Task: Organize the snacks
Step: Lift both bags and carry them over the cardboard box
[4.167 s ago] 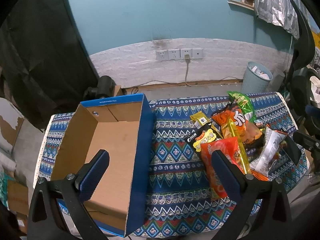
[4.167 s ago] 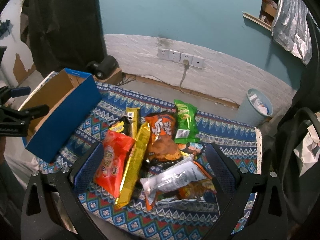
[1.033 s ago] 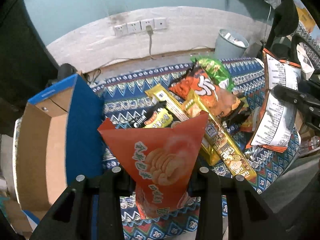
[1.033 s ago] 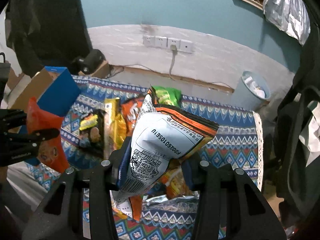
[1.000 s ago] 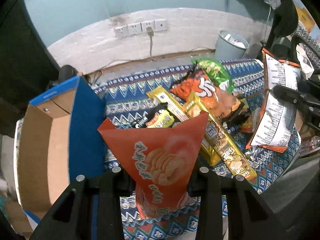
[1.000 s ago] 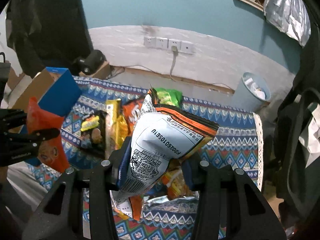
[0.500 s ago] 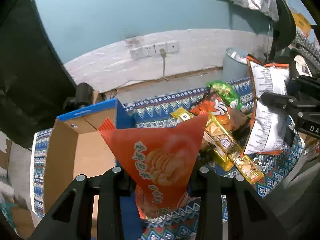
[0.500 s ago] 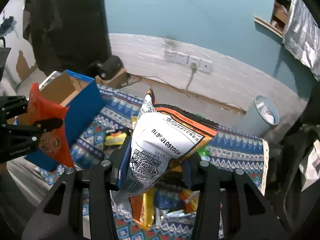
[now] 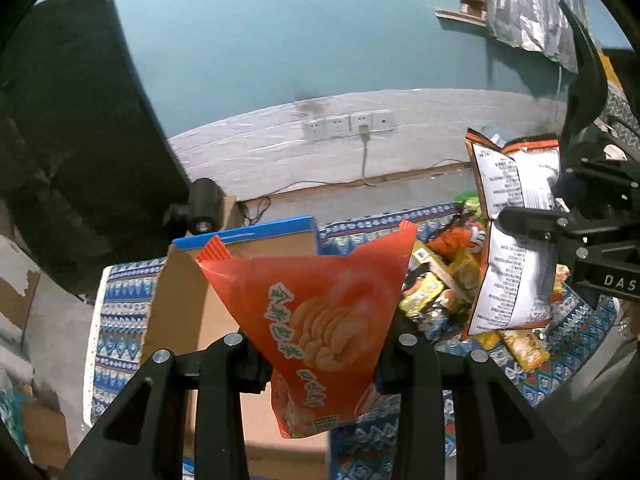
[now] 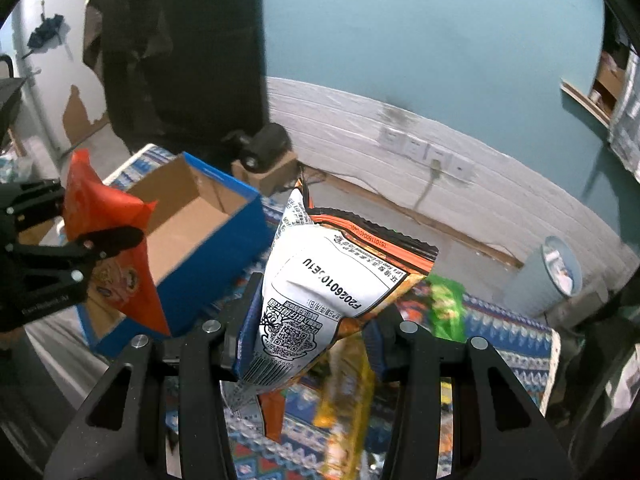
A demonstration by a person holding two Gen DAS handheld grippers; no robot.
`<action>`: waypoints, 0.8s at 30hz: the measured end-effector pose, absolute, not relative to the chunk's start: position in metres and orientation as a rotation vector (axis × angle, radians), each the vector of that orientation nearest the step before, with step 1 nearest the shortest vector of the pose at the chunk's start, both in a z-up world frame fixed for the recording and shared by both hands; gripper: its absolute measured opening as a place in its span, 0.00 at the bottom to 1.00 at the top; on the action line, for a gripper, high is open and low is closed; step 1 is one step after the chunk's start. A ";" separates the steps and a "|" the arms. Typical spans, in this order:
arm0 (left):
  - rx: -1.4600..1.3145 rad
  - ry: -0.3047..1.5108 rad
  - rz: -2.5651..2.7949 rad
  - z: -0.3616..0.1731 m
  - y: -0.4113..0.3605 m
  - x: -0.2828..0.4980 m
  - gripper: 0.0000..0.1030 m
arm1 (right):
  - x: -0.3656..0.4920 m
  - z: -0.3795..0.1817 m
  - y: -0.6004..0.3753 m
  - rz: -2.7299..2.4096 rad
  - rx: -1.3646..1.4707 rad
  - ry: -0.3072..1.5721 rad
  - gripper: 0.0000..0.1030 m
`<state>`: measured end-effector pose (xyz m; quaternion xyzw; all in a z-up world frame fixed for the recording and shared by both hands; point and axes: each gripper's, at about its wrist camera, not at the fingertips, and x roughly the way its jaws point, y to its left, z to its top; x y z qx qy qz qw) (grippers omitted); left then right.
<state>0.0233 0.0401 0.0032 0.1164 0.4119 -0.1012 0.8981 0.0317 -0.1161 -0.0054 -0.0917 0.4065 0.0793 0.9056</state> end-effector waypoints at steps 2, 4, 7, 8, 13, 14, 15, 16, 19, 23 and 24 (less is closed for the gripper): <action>0.240 0.850 -0.194 0.003 0.050 0.023 0.36 | 0.039 -0.004 -0.103 0.183 -0.195 0.836 0.43; 0.234 0.848 -0.177 0.002 0.061 0.022 0.36 | 0.046 -0.003 -0.088 0.203 -0.201 0.835 0.43; 0.220 0.852 -0.158 -0.001 0.078 0.021 0.36 | 0.056 -0.004 -0.070 0.229 -0.200 0.840 0.43; 0.217 0.854 -0.147 -0.003 0.084 0.022 0.36 | 0.060 -0.005 -0.063 0.238 -0.200 0.844 0.43; 0.190 0.870 -0.101 -0.012 0.112 0.026 0.36 | 0.073 -0.006 -0.032 0.284 -0.211 0.850 0.43; 0.180 0.875 -0.095 -0.013 0.119 0.026 0.36 | 0.077 -0.006 -0.024 0.297 -0.212 0.852 0.43; 0.168 0.882 -0.088 -0.016 0.126 0.026 0.36 | 0.079 -0.007 -0.019 0.304 -0.212 0.855 0.43; 0.162 0.886 -0.083 -0.018 0.131 0.026 0.36 | 0.082 -0.009 -0.011 0.316 -0.211 0.860 0.43; 0.151 0.900 -0.065 -0.025 0.144 0.025 0.36 | 0.089 -0.015 0.005 0.342 -0.208 0.880 0.43; 0.151 0.919 -0.043 -0.034 0.157 0.025 0.36 | 0.097 -0.024 0.027 0.369 -0.220 0.904 0.43; 0.153 0.924 -0.036 -0.036 0.160 0.025 0.36 | 0.098 -0.026 0.032 0.380 -0.225 0.913 0.43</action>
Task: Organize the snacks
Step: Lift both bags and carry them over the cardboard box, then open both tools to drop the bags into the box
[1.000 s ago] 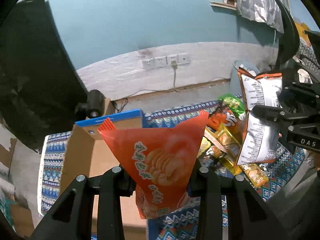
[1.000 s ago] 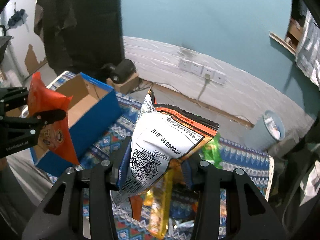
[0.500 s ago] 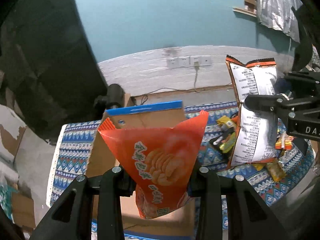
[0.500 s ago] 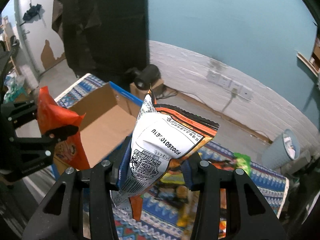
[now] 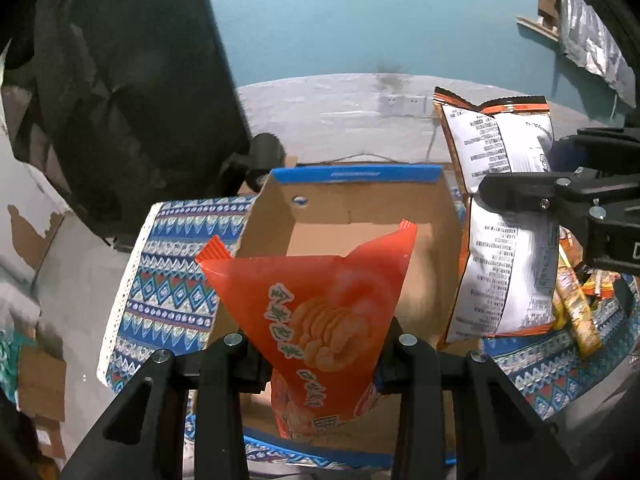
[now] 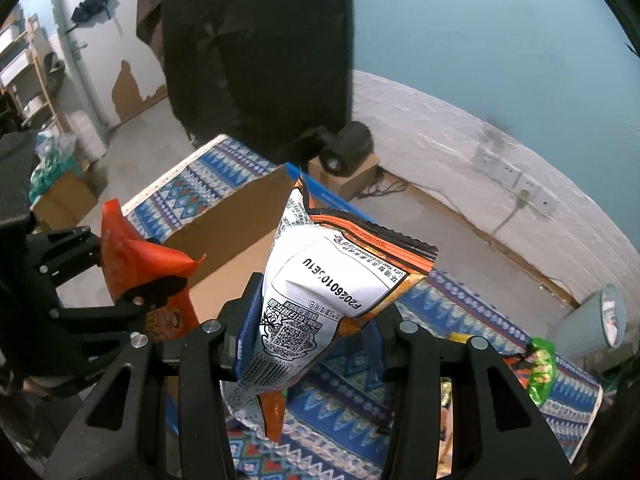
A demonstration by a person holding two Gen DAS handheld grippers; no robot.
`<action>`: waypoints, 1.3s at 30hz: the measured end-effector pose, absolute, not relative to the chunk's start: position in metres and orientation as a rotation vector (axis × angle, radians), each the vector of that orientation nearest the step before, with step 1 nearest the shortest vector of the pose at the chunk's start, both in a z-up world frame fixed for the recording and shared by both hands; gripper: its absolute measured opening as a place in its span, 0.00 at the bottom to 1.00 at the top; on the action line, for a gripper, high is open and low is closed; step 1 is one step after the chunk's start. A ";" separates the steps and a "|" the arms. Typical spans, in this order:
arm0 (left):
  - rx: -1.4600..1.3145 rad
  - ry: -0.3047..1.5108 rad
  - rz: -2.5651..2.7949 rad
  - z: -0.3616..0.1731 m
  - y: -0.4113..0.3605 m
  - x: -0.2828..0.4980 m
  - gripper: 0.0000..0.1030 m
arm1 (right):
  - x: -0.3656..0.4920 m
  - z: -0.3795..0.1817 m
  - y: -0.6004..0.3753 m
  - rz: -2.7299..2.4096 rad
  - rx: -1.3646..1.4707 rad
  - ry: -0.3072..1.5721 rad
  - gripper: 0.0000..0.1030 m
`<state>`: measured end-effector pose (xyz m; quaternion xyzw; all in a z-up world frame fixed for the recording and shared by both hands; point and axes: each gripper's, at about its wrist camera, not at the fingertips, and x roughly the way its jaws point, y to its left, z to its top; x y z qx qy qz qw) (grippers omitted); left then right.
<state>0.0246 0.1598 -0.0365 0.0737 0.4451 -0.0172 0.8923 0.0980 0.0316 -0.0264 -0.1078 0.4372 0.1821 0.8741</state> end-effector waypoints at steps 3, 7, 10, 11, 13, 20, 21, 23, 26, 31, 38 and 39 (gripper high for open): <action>0.160 0.944 -0.020 -0.043 0.167 0.024 0.36 | 0.101 -0.037 0.041 0.396 -0.234 0.938 0.43; 0.168 0.959 -0.015 -0.047 0.170 0.023 0.39 | 0.103 -0.051 0.048 0.411 -0.226 0.969 0.44; 0.191 0.964 -0.004 -0.047 0.165 0.023 0.53 | 0.103 -0.054 0.049 0.419 -0.210 0.986 0.47; 0.196 0.967 -0.003 -0.047 0.163 0.023 0.57 | 0.103 -0.054 0.050 0.416 -0.207 0.985 0.47; 0.206 0.967 -0.006 -0.047 0.159 0.023 0.64 | 0.102 -0.051 0.048 0.401 -0.207 0.972 0.57; 0.280 0.948 0.045 -0.042 0.148 0.023 0.76 | 0.094 -0.041 0.039 0.377 -0.212 0.935 0.72; 0.276 0.944 0.039 -0.040 0.147 0.023 0.76 | 0.092 -0.040 0.037 0.371 -0.211 0.931 0.73; 0.262 0.939 0.027 -0.038 0.145 0.023 0.76 | 0.090 -0.039 0.030 0.358 -0.200 0.931 0.75; 0.260 0.937 0.006 -0.035 0.139 0.023 0.77 | 0.084 -0.037 0.018 0.340 -0.174 0.934 0.76; 0.272 0.936 -0.021 -0.035 0.123 0.021 0.77 | 0.075 -0.035 -0.008 0.280 -0.163 0.945 0.77; 0.273 0.952 -0.084 -0.034 0.095 0.019 0.77 | 0.063 -0.035 -0.048 0.212 -0.129 0.965 0.78; 0.272 0.954 -0.096 -0.034 0.090 0.019 0.77 | 0.061 -0.035 -0.054 0.203 -0.126 0.969 0.78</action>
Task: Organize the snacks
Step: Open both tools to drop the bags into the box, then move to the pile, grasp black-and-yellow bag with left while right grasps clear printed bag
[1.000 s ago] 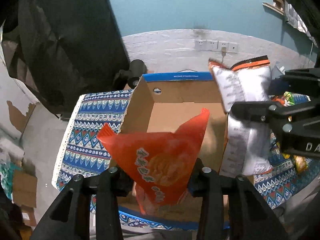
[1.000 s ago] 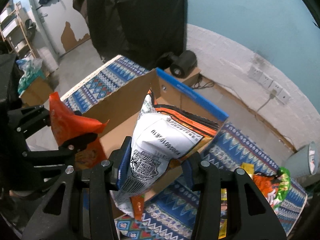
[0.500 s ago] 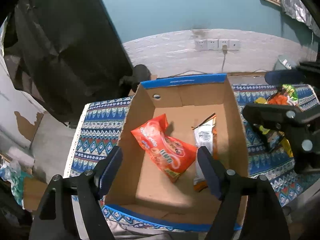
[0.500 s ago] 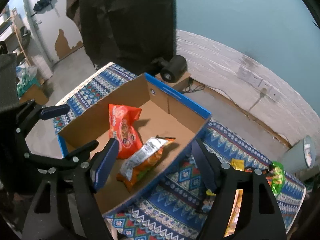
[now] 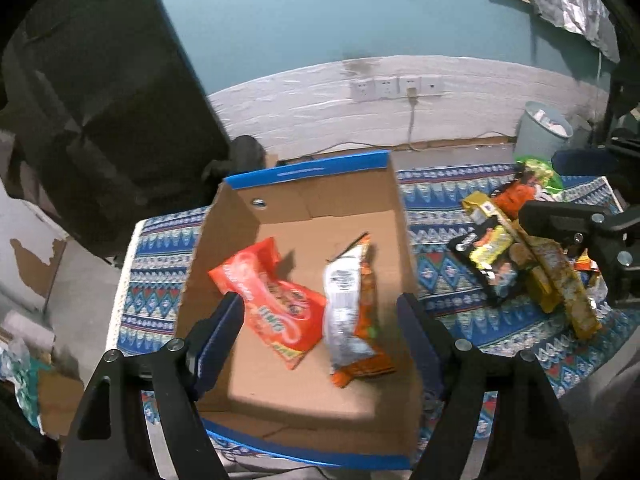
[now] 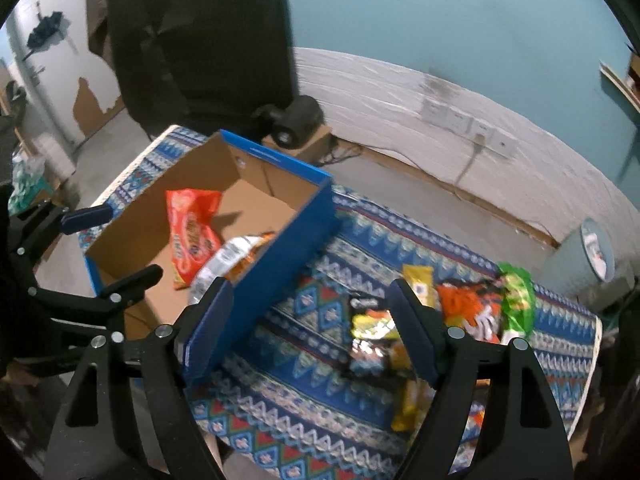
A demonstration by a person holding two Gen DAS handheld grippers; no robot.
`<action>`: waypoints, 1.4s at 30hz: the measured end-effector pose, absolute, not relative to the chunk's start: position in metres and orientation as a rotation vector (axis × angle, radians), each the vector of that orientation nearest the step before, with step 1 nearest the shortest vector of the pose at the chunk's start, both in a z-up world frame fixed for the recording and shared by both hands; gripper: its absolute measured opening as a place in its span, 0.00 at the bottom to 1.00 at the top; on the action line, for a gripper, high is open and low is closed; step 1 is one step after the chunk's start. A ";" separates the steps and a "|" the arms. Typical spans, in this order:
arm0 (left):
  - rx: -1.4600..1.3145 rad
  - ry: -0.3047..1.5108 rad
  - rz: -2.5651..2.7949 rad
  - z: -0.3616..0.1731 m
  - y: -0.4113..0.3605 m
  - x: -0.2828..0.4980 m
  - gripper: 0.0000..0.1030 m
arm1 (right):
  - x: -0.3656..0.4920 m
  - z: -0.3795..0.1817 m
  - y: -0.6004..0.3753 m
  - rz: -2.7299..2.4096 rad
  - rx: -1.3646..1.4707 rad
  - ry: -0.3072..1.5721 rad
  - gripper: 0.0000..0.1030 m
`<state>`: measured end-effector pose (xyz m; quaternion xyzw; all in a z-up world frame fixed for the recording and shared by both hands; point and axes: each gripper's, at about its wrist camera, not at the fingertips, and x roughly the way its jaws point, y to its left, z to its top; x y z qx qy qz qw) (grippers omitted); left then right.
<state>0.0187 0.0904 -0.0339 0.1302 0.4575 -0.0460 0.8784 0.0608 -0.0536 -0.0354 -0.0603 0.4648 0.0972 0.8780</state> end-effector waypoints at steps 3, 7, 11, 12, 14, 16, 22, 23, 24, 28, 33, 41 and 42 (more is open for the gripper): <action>0.274 0.959 -0.123 -0.033 0.078 0.018 0.77 | 0.053 -0.036 -0.070 0.179 -0.118 0.977 0.78; 0.288 0.963 -0.151 -0.033 0.061 0.017 0.77 | 0.044 -0.038 -0.093 0.153 -0.112 0.986 0.78; 0.304 0.968 -0.180 -0.033 0.043 0.015 0.77 | 0.038 -0.042 -0.122 0.110 -0.096 0.997 0.78; 0.308 0.968 -0.185 -0.033 0.039 0.015 0.77 | 0.036 -0.042 -0.129 0.100 -0.090 0.998 0.78; 0.319 0.967 -0.198 -0.033 0.031 0.014 0.77 | 0.032 -0.042 -0.140 0.087 -0.083 1.001 0.78; 0.326 0.972 -0.210 -0.034 0.022 0.013 0.78 | 0.027 -0.042 -0.155 0.068 -0.080 1.004 0.78; 0.346 1.015 -0.246 -0.045 -0.006 0.015 0.78 | 0.011 -0.043 -0.199 0.013 -0.039 1.014 0.78; 0.354 1.020 -0.249 -0.048 -0.011 0.016 0.78 | 0.008 -0.043 -0.205 0.004 -0.034 1.014 0.78; 0.360 1.024 -0.253 -0.049 -0.016 0.016 0.78 | 0.006 -0.044 -0.212 -0.006 -0.030 1.015 0.78; 0.373 1.044 -0.264 -0.055 -0.032 0.018 0.78 | -0.002 -0.047 -0.239 -0.044 -0.010 1.023 0.78; 0.398 1.061 -0.279 -0.061 -0.050 0.020 0.78 | -0.011 -0.054 -0.266 -0.071 0.022 1.039 0.78; 0.422 1.102 -0.287 -0.078 -0.076 0.028 0.78 | -0.022 -0.066 -0.296 -0.100 0.019 1.051 0.78; 0.419 1.109 -0.287 -0.079 -0.078 0.029 0.78 | -0.023 -0.068 -0.299 -0.101 0.018 1.055 0.78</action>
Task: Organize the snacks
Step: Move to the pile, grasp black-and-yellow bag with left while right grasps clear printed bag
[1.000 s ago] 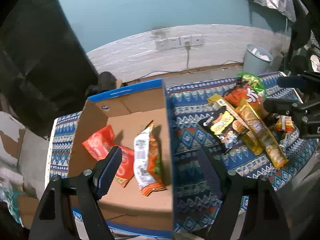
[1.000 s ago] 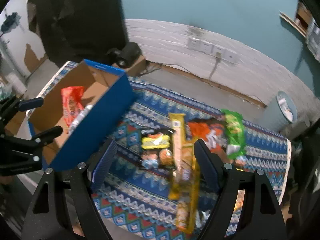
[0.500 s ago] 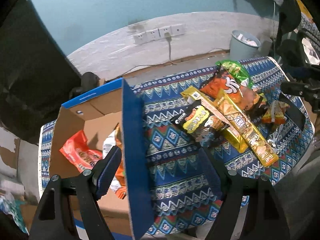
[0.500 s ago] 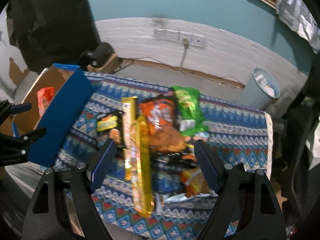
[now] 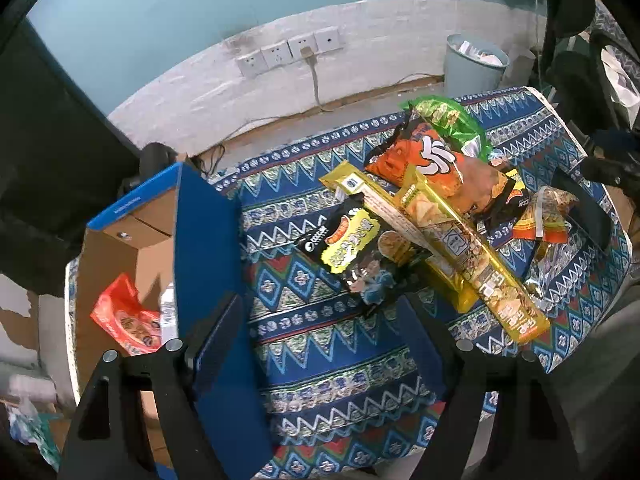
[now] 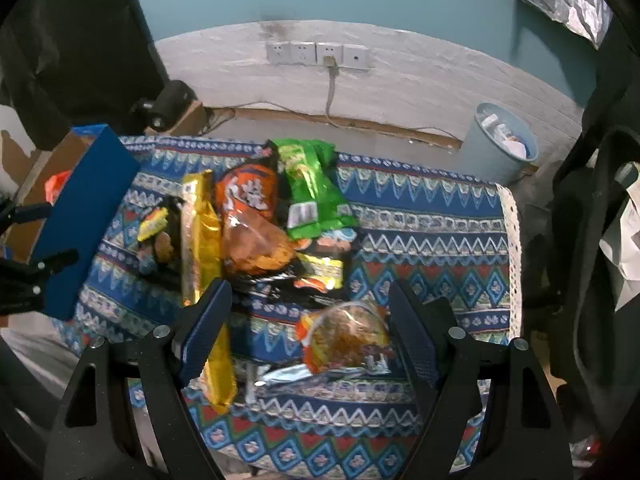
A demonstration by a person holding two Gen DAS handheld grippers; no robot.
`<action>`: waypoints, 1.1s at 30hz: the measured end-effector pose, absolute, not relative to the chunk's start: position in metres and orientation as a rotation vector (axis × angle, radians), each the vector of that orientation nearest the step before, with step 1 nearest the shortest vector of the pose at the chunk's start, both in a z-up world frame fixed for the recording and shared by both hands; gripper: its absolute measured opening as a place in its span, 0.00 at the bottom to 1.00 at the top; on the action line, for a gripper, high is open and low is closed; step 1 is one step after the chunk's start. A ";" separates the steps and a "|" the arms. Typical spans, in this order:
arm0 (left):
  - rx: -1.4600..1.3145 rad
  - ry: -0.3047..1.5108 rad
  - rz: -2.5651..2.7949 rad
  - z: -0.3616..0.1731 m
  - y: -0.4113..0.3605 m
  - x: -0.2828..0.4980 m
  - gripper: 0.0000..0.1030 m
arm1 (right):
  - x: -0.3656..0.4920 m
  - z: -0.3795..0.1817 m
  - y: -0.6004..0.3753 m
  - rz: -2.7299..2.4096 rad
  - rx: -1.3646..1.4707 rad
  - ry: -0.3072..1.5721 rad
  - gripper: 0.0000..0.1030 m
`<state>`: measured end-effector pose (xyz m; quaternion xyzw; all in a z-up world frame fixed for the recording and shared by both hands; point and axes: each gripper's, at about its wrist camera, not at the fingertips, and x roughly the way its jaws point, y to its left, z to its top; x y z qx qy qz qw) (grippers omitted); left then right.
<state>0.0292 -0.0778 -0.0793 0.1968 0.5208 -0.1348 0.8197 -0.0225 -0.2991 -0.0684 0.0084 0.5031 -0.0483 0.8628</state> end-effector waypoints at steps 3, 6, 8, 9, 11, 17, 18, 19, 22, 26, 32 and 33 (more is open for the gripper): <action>0.418 1.123 -0.278 -0.086 -0.083 0.035 0.78 | -0.023 -0.077 -0.309 -0.103 0.026 1.069 0.78; 0.414 1.137 -0.262 -0.093 -0.084 0.043 0.78 | -0.021 -0.090 -0.320 -0.110 0.036 1.100 0.78; 0.399 1.157 -0.252 -0.099 -0.084 0.050 0.78 | -0.021 -0.097 -0.325 -0.112 0.042 1.120 0.78; 0.389 1.165 -0.249 -0.101 -0.084 0.053 0.78 | -0.019 -0.102 -0.328 -0.112 0.049 1.133 0.78; 0.358 1.186 -0.244 -0.107 -0.082 0.061 0.78 | -0.018 -0.110 -0.333 -0.121 0.063 1.148 0.78; 0.162 1.273 -0.255 -0.125 -0.076 0.092 0.80 | -0.014 -0.127 -0.343 -0.128 0.078 1.182 0.78; 0.134 1.284 -0.254 -0.128 -0.076 0.096 0.82 | -0.013 -0.130 -0.344 -0.127 0.079 1.186 0.78; 0.096 1.296 -0.253 -0.132 -0.076 0.101 0.84 | -0.013 -0.132 -0.345 -0.126 0.079 1.189 0.78; 0.005 1.333 -0.248 -0.147 -0.076 0.113 0.83 | -0.011 -0.137 -0.347 -0.131 0.074 1.193 0.78; -0.057 1.372 -0.215 -0.166 -0.076 0.125 0.84 | -0.009 -0.142 -0.348 -0.119 0.073 1.191 0.78; 0.010 1.391 -0.196 -0.186 -0.086 0.132 0.84 | -0.007 -0.152 -0.345 -0.084 0.053 1.209 0.78; 0.021 1.398 -0.197 -0.190 -0.087 0.133 0.86 | -0.006 -0.154 -0.345 -0.080 0.050 1.215 0.78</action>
